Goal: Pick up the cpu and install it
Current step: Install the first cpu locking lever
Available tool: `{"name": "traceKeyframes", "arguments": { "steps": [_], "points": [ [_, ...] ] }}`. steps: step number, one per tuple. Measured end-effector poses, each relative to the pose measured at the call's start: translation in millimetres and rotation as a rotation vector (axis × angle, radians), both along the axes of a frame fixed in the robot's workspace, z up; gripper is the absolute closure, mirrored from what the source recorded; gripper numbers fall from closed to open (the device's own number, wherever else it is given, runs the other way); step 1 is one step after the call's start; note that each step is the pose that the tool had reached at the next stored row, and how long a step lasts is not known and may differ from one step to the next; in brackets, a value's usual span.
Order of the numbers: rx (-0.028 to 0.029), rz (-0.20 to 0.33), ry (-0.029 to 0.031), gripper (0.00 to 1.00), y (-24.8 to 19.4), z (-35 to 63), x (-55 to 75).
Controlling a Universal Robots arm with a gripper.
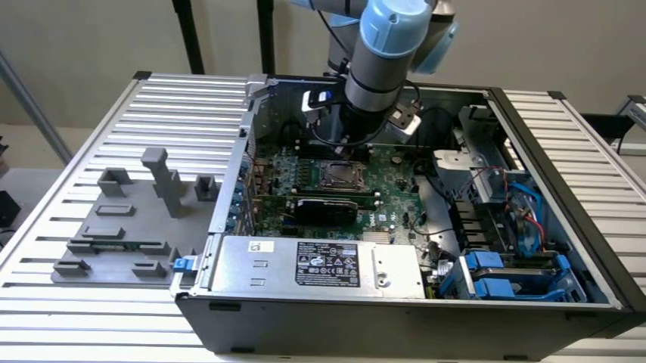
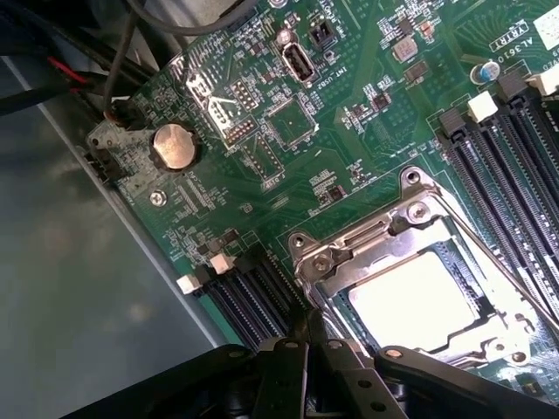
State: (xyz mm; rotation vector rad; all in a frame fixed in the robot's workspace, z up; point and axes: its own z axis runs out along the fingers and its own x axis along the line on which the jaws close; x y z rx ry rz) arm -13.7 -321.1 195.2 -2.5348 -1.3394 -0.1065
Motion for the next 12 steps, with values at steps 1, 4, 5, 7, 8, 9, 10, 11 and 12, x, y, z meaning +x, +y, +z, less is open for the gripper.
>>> {"name": "traceKeyframes", "arguments": {
  "steps": [1, 4, 5, 7, 8, 9, 10, 11, 12],
  "points": [
    [0.0057, 0.002, -0.0001, 0.89, -0.1, -0.1, 0.1],
    [0.015, 0.004, -0.0001, 0.89, -1.0, 0.8, 0.2],
    [0.0156, 0.004, 0.0, 0.89, -1.6, 1.9, 0.2],
    [0.0163, 0.004, 0.0004, 0.89, -3.5, 6.1, 0.2],
    [0.0167, 0.004, 0.0005, 0.89, -4.6, 8.4, 0.2],
    [0.0167, 0.004, 0.0006, 0.89, -5.8, 10.4, 0.2],
    [0.017, 0.004, 0.0009, 0.89, -7.3, 12.3, 0.2],
    [0.0175, 0.004, 0.0012, 0.89, -8.9, 14.2, 0.2],
    [0.0187, 0.004, 0.0018, 0.89, -10.4, 15.6, 0.2]
  ]
}}
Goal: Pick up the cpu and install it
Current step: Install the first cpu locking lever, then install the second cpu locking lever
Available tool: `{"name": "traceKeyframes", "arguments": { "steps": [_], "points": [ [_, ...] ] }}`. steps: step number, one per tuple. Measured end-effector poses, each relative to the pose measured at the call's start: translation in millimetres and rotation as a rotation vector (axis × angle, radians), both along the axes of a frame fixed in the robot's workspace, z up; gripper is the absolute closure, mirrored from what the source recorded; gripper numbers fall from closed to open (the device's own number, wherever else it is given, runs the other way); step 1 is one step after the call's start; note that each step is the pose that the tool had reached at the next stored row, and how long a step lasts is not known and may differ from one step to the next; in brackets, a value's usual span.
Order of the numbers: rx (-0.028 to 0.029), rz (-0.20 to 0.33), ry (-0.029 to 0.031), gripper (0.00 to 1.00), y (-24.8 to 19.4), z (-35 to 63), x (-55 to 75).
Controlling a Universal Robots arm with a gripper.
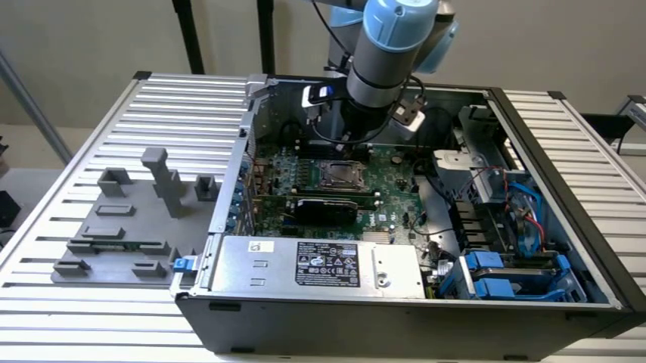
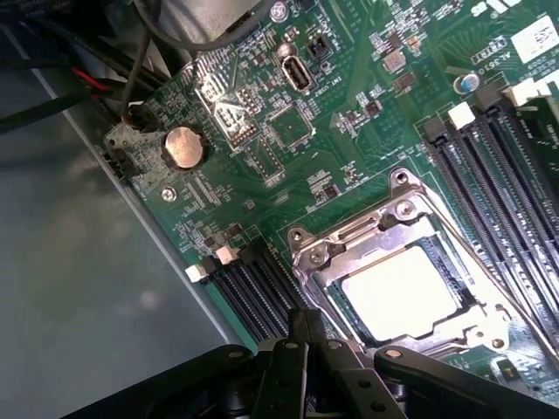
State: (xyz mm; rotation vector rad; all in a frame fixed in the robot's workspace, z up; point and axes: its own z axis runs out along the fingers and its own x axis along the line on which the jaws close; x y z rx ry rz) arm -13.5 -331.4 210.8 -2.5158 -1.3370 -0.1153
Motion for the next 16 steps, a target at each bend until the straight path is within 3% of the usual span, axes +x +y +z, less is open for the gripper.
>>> {"name": "traceKeyframes", "arguments": {
  "steps": [16],
  "points": [
    [0.0005, 0.0, 0.0016, 0.89, -0.9, 0.6, 0.1]
  ]
}}
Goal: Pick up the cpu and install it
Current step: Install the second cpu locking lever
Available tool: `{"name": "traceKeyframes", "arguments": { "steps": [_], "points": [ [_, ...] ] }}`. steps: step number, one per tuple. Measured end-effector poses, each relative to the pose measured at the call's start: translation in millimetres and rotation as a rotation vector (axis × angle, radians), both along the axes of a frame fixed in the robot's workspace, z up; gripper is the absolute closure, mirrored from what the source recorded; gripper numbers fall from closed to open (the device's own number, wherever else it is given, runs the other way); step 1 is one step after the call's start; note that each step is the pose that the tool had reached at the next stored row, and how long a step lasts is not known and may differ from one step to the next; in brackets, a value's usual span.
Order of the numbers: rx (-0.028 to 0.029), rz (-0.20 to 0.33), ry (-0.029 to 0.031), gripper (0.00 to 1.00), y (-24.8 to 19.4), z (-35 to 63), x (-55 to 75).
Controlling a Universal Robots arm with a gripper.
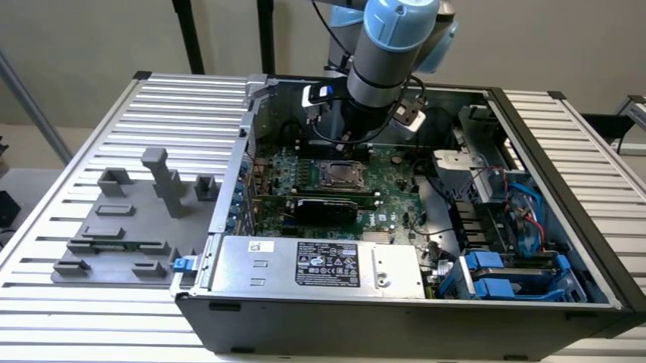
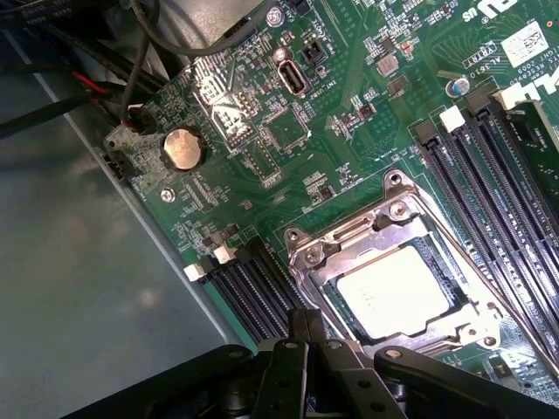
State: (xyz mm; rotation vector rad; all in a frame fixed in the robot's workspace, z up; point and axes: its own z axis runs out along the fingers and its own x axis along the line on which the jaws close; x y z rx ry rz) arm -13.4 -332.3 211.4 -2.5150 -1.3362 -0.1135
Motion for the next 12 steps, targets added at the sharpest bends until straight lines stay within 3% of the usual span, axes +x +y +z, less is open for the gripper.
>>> {"name": "traceKeyframes", "arguments": {
  "steps": [5, 12],
  "points": [
    [-0.0007, 0.0, 0.0003, 0.89, -8.2, 1.9, -1.2],
    [-0.013, 0.0, -0.0021, 0.89, -13.0, 3.3, -14.2]
  ]
}}
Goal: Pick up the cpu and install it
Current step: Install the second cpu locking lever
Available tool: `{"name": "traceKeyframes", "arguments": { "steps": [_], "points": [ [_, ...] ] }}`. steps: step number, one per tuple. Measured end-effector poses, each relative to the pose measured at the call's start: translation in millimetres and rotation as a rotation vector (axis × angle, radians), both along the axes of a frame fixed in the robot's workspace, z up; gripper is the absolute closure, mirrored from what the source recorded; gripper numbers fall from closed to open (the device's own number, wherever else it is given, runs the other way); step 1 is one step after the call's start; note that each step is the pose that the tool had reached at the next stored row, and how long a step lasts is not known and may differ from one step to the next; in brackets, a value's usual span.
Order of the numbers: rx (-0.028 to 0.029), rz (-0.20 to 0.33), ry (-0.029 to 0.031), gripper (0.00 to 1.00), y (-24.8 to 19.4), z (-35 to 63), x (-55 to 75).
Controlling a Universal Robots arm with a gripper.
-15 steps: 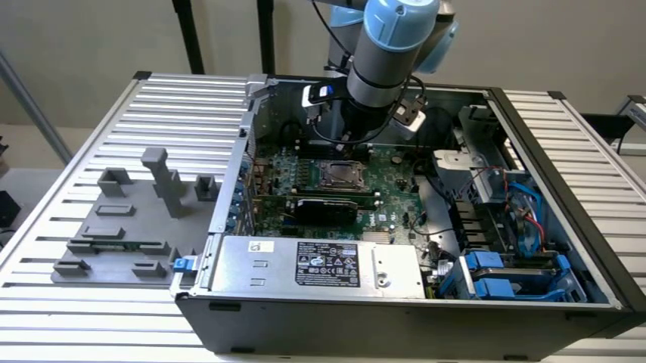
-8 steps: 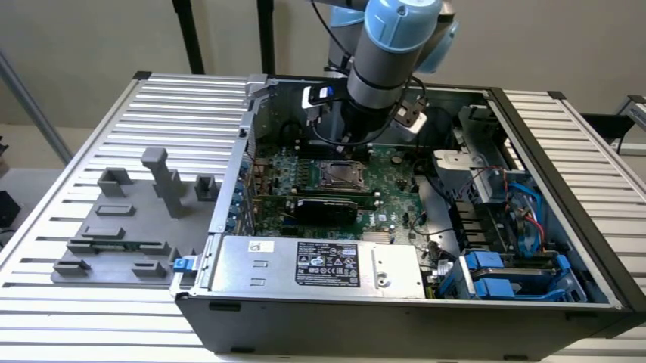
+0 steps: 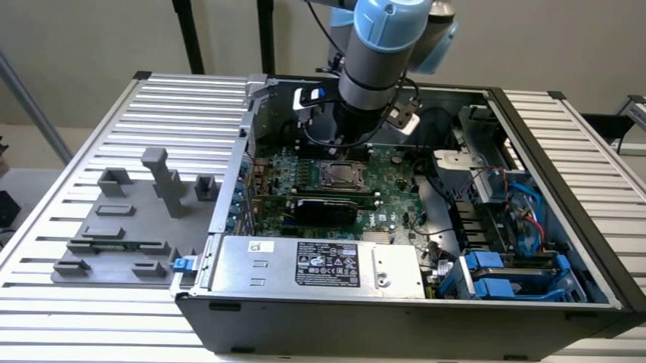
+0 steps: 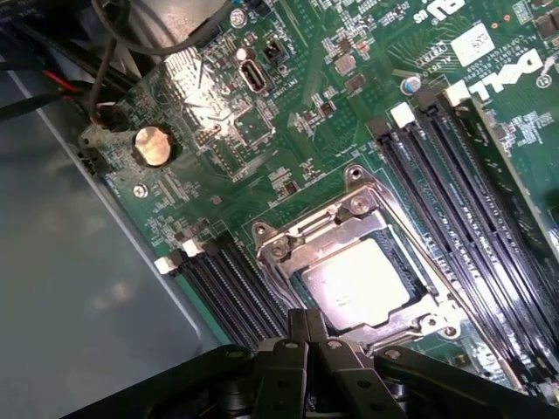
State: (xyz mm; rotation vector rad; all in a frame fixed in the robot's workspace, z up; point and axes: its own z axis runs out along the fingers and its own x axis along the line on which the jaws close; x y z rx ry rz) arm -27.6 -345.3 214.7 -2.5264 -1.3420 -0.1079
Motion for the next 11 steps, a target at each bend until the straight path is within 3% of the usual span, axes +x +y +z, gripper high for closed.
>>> {"name": "traceKeyframes", "arguments": {
  "steps": [4, 11],
  "points": [
    [-0.003, 0.0, -0.0004, 0.89, -7.1, 4.4, -4.1],
    [-0.003, 0.0, -0.0004, 0.89, -28.4, 21.3, -6.3]
  ]
}}
